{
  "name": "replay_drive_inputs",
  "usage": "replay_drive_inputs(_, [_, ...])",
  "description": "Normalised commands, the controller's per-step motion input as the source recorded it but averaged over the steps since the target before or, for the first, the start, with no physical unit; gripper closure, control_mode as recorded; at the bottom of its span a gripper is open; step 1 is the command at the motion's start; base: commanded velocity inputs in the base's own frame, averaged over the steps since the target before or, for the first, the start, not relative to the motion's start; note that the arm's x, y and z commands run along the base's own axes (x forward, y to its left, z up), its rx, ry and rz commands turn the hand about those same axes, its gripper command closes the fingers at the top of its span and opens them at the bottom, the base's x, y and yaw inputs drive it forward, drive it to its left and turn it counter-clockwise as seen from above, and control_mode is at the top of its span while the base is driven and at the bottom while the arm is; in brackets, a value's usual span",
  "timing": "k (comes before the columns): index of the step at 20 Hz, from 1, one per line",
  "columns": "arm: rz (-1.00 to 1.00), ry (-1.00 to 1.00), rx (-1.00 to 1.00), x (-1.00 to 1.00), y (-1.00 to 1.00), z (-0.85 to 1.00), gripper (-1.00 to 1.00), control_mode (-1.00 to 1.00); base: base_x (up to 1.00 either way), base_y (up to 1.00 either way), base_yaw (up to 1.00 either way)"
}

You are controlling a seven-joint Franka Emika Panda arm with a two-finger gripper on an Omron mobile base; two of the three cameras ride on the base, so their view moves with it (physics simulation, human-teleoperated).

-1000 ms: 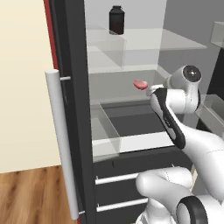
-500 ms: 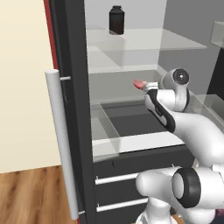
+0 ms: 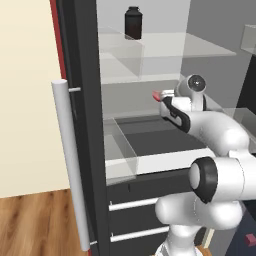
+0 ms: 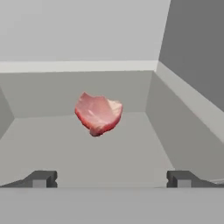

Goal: Take the steak from the fridge and place it on the digital scale on the counter by the fridge. Wait a few seconds for a reading, then move it to the plate on the dining counter.

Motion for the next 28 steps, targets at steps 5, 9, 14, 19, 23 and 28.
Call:
replay_drive_inputs(5, [0.00,0.03,0.07,0.47,0.00,-0.27,-1.00,-1.00,0.00,0.00,0.00])
replay_drive_inputs(9, [0.00,0.00,0.06,0.55,0.00,-0.15,-1.00,-1.00,0.00,0.00,0.00])
replay_drive_inputs(14, [0.00,0.02,0.06,0.50,0.00,-0.04,-1.00,-1.00,0.00,0.00,0.00])
replay_drive_inputs(19, [-0.02,0.05,0.11,0.25,-0.16,-0.25,-1.00,-1.00,0.00,0.00,0.00])
replay_drive_inputs(23, [-0.02,0.03,0.11,0.29,-0.15,-0.24,-1.00,-1.00,0.00,0.00,0.00])
replay_drive_inputs(28, [-0.03,0.02,0.11,0.35,-0.05,-0.14,-1.00,-1.00,0.00,0.00,0.00])
